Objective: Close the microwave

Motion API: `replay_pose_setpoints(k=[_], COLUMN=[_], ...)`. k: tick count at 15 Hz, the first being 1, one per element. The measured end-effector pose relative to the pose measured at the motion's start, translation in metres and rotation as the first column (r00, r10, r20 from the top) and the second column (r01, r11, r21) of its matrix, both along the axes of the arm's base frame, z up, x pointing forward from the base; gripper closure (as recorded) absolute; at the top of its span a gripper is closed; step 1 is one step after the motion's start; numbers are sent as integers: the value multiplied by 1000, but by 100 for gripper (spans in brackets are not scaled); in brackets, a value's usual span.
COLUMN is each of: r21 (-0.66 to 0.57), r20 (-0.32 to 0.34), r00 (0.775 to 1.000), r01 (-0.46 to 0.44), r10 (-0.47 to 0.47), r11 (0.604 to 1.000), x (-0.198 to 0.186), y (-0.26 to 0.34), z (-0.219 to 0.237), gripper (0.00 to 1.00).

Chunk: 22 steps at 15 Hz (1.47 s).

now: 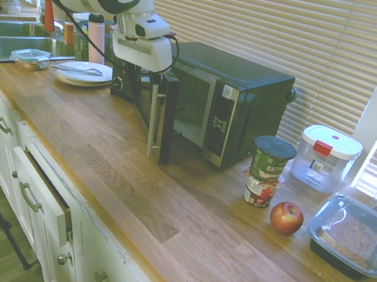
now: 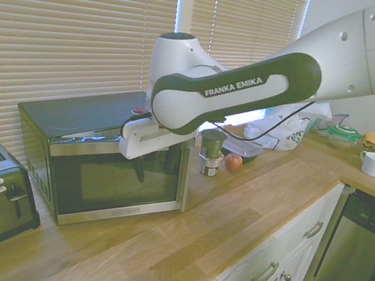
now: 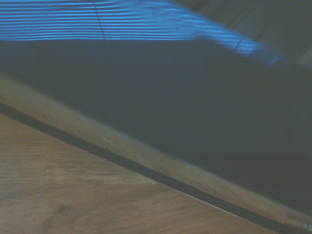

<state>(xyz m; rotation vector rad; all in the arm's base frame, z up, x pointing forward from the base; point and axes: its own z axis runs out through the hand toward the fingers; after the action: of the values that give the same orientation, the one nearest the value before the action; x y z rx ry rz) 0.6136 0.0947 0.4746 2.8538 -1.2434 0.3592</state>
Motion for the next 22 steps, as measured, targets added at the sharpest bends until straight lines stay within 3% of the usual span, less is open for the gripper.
replay_pose_setpoints(k=[8, 12, 17, 22], r21=[-15, -31, 0, 48], r20=[-18, -46, -47, -112], r00=[997, 995, 994, 993], r01=[74, 90, 102, 49], r10=[-75, -92, -102, -44], r11=[997, 995, 995, 998], x=[82, 100, 94, 42], y=[-14, -16, -21, -33], z=[5, 6, 4, 7], gripper=[0, 0, 0, 0])
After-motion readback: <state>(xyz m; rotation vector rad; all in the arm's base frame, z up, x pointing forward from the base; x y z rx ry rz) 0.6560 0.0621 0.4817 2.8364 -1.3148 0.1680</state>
